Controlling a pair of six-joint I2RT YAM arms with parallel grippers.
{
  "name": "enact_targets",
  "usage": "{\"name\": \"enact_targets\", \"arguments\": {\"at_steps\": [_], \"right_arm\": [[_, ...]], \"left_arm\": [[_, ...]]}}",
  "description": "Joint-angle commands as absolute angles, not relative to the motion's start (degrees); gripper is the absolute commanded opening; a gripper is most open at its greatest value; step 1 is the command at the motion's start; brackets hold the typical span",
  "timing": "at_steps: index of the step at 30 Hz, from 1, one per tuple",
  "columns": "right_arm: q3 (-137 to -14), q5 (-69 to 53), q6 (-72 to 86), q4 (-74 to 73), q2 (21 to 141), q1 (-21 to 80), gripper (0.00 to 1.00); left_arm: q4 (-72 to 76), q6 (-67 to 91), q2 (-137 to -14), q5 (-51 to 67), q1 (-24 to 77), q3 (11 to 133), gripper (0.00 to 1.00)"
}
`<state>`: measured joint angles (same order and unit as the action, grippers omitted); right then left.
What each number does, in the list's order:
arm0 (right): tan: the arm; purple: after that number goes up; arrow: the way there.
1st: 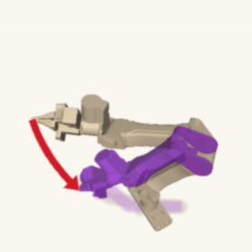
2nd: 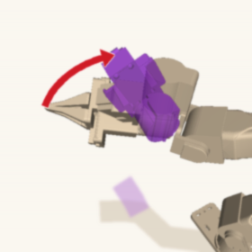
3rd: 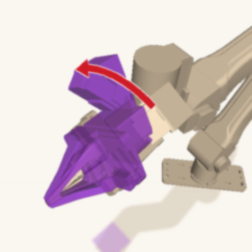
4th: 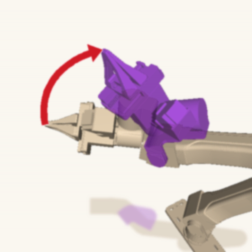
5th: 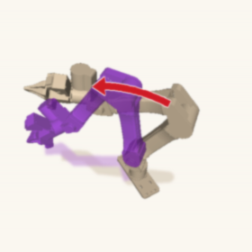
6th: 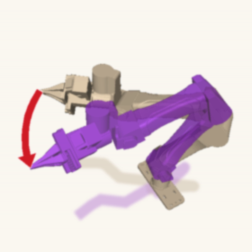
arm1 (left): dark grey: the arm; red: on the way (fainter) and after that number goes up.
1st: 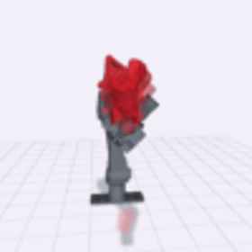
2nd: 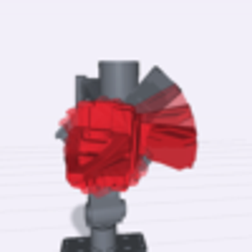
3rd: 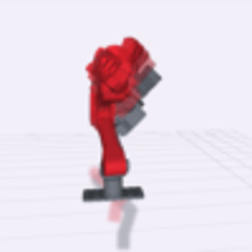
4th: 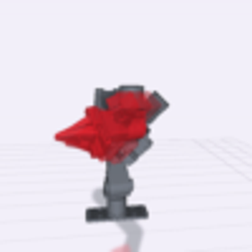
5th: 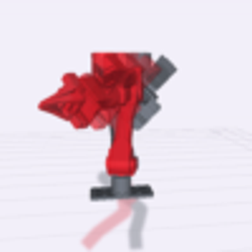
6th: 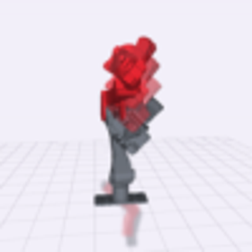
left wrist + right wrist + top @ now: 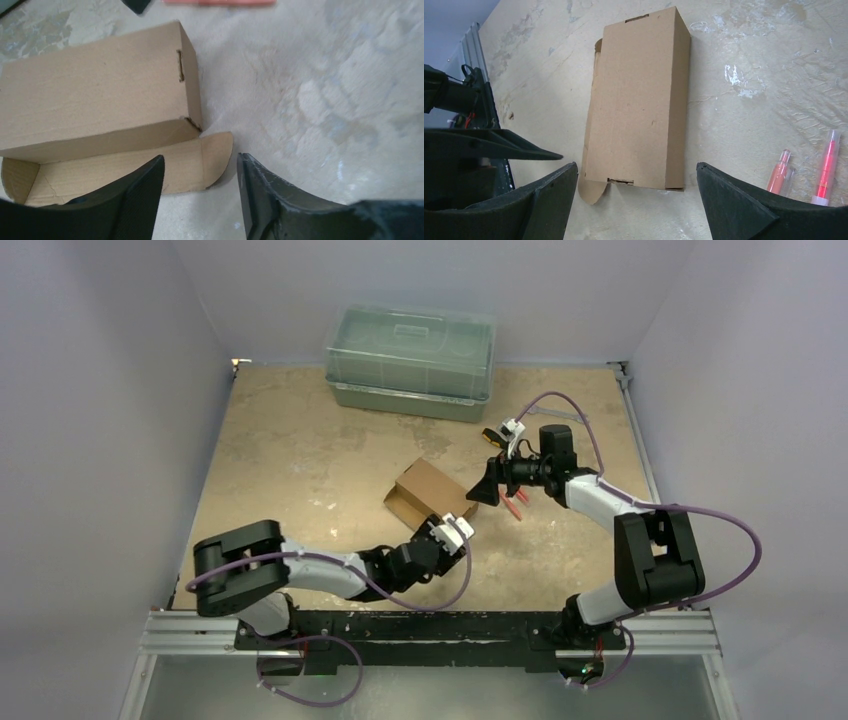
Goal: Fold the paper box
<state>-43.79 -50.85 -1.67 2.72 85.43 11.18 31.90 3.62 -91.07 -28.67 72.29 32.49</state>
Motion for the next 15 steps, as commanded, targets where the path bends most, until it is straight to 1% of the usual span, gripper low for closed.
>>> {"name": "enact_targets", "arguments": {"at_steps": [1,2,6,11,13,15], "right_arm": [[-45.1,-51.3,-1.1,4.2,83.8,11.2,0.92],[-45.1,-51.4,-1.1,4.2,83.7,11.1,0.92],[-45.2,-51.6,-1.1,4.1,83.7,11.1,0.92],[-45.3,-51.8,-1.4,4.1,84.3,11.2,0.92],[-45.3,-51.7,-1.6,3.9,84.4,11.2,0.92],[-45.4,-51.7,-1.8,3.8,84.5,11.1,0.92]], "left_arm": [[27.9,13.0,-81.0,-23.5,69.6,33.8,0.59],[25.7,15.9,-78.4,-21.2,68.2,34.4,0.63],[14.5,25.8,-70.5,-9.4,60.7,38.4,0.69],[5.7,20.5,-67.6,-4.9,60.0,41.7,0.7],[6.5,17.3,-67.4,-3.7,60.3,39.6,0.7],[11.4,11.7,-66.9,-5.7,63.4,35.3,0.69]]}}
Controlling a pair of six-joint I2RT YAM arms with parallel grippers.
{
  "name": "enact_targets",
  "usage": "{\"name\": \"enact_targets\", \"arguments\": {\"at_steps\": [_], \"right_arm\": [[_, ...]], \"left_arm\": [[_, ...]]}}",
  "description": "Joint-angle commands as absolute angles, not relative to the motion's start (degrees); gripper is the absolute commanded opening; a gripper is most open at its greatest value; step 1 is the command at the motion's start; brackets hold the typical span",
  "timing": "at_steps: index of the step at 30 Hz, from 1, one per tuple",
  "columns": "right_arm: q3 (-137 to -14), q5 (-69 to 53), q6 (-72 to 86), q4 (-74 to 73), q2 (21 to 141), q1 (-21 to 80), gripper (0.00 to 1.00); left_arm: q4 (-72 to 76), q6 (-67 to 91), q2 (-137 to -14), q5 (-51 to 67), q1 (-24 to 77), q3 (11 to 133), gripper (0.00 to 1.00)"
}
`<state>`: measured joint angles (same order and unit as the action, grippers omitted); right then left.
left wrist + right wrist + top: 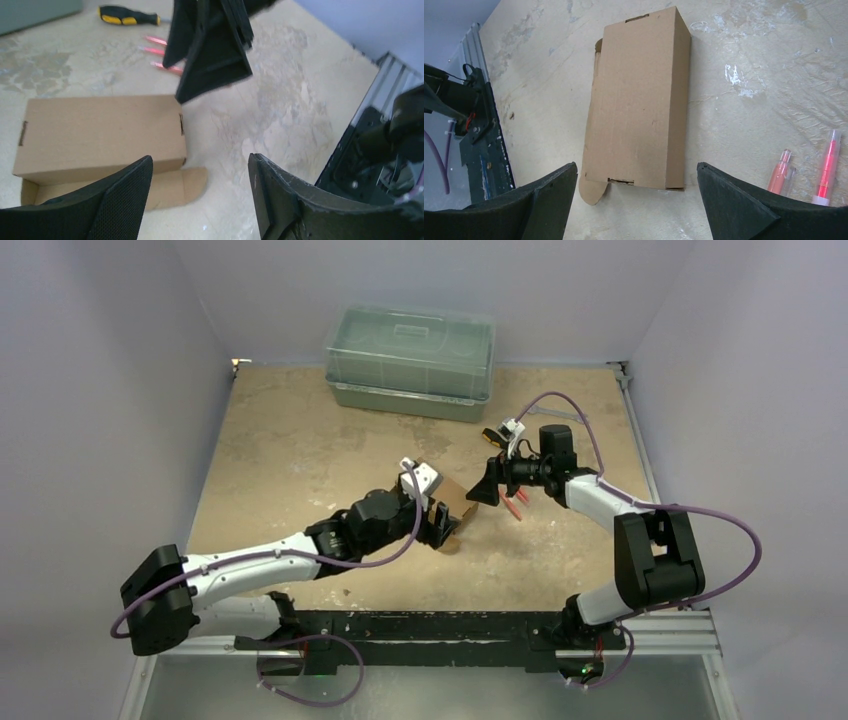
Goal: Fold the paper box
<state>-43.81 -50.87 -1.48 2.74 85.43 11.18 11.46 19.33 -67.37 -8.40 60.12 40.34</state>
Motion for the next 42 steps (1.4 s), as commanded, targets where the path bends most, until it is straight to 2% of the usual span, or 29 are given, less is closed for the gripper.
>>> {"name": "enact_targets", "arguments": {"at_steps": [1,5,14,25,42], "right_arm": [[-45.4,-51.8,-1.9,3.8,84.6,11.1,0.92],[-45.5,-51.9,-2.2,3.6,85.2,11.1,0.92],[-45.9,-52.7,-2.9,3.0,86.4,11.1,0.92],[-46.4,-54.0,-3.3,2.3,87.5,11.1,0.92],[-46.9,-54.7,-3.4,1.8,88.0,11.1,0.91]], "left_arm": [[15.7,8.2,-66.6,-7.8,65.9,32.5,0.69],[30.6,1.0,-69.7,-11.8,70.8,23.7,0.67],[46.5,-3.7,-84.6,-19.5,71.1,22.4,0.57],[52.3,-4.6,-93.2,-23.9,71.1,25.0,0.48],[51.2,-6.2,-98.2,-23.2,72.2,28.8,0.43]]}}
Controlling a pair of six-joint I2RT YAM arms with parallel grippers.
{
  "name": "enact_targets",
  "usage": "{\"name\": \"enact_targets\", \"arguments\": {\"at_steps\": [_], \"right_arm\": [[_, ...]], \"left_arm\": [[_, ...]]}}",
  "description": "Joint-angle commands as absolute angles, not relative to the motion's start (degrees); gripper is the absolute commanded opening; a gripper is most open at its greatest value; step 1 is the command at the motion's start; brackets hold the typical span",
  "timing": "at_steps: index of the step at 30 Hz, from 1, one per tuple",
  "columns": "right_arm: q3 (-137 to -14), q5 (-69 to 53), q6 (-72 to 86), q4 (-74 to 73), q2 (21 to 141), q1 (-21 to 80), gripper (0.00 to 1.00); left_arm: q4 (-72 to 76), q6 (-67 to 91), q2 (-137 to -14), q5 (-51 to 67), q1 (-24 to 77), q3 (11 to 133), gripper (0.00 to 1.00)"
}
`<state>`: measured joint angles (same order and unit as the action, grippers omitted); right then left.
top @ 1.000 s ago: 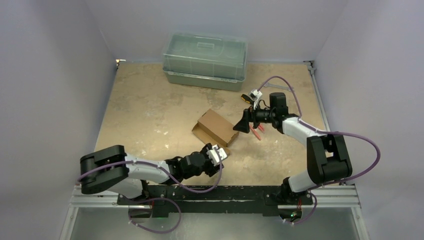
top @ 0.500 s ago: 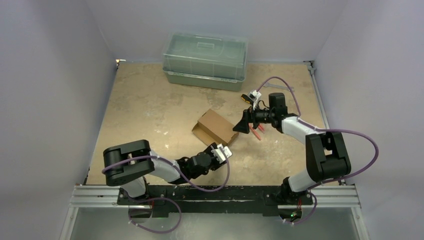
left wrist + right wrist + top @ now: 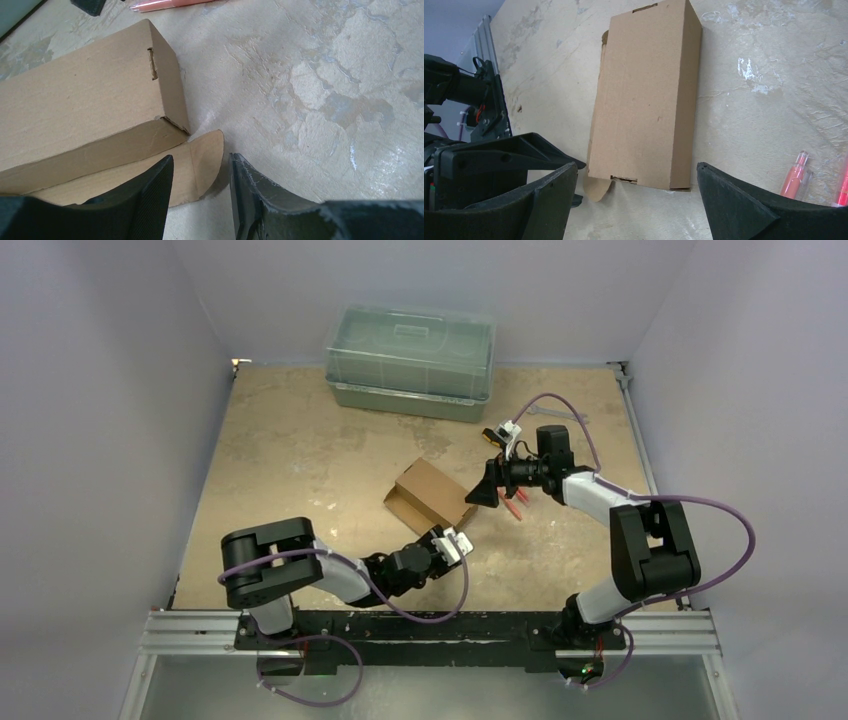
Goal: Fold the paper box
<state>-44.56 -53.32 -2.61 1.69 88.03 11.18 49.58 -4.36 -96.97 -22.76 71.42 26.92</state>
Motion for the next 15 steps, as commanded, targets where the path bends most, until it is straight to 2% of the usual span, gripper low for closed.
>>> {"name": "enact_targets", "arguments": {"at_steps": [1,8,15], "right_arm": [[-46.9,-54.7,-3.4,1.8,88.0,11.1,0.91],[-46.9,-54.8,-3.3,1.8,88.1,11.1,0.91],[-46.9,-54.9,-3.4,1.7,88.3,11.1,0.91]], "left_arm": [[51.0,-6.5,-98.4,-23.5,72.2,28.9,0.43],[49.4,-7.8,-99.5,-25.2,72.9,29.1,0.42],[50.1,-8.6,-100.6,-27.5,73.2,29.4,0.34]]}}
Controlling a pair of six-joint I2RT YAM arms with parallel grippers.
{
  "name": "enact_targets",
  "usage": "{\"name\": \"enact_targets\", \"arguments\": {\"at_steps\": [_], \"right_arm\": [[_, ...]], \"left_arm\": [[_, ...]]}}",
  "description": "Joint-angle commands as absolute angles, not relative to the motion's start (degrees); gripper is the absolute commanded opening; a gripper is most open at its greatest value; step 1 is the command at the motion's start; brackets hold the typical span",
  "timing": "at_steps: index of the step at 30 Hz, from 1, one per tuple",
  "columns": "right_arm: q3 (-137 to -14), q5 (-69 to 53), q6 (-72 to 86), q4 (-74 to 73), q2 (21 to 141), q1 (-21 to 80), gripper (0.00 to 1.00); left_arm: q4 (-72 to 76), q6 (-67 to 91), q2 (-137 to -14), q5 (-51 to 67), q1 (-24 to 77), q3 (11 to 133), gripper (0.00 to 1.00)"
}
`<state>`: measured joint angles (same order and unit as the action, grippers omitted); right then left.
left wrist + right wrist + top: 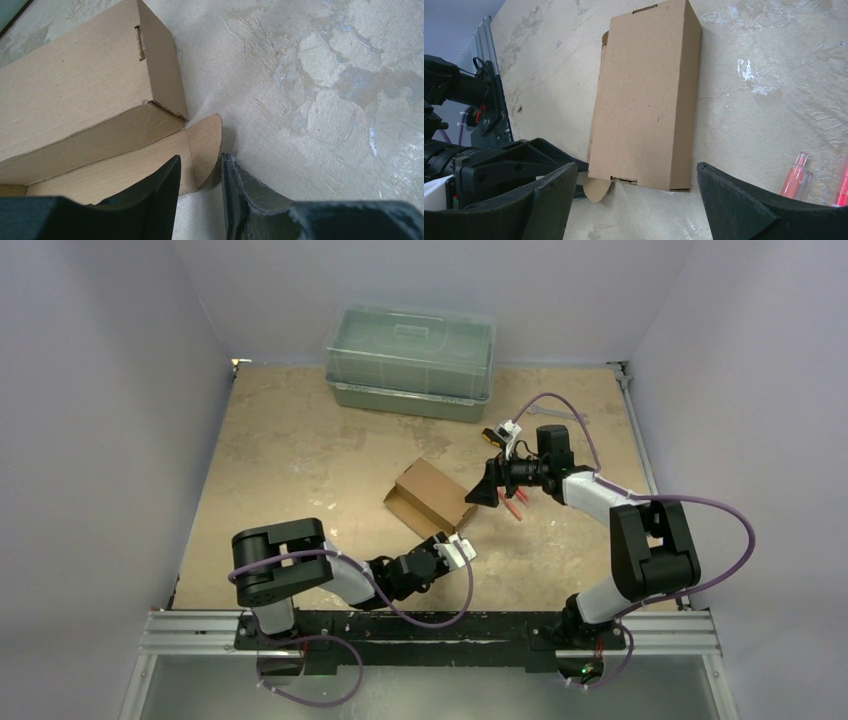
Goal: Fold the paper box
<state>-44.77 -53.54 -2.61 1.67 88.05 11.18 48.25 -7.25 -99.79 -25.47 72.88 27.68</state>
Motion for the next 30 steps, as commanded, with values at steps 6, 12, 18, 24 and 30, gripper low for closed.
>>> {"name": "enact_targets", "arguments": {"at_steps": [6,12,18,24,30], "right_arm": [[-47.0,-54.8,-3.4,1.7,88.5,11.1,0.91],[-46.9,-54.6,-3.6,1.5,88.8,11.1,0.91],[-46.9,-53.2,-3.6,1.5,89.3,11.2,0.91],[-46.8,-50.2,-3.4,1.5,89.8,11.2,0.91],[-46.8,-50.2,-2.8,1.8,90.6,11.2,0.87]], "left_arm": [[49.8,-8.6,-100.7,-28.2,73.2,30.1,0.19],[47.5,-8.1,-100.1,-28.2,73.2,31.5,0.04],[44.0,-6.9,-99.5,-28.8,73.2,33.3,0.0],[41.7,-4.7,-98.8,-30.1,73.0,34.3,0.0],[38.1,-1.2,-98.1,-29.0,71.6,36.1,0.0]]}}
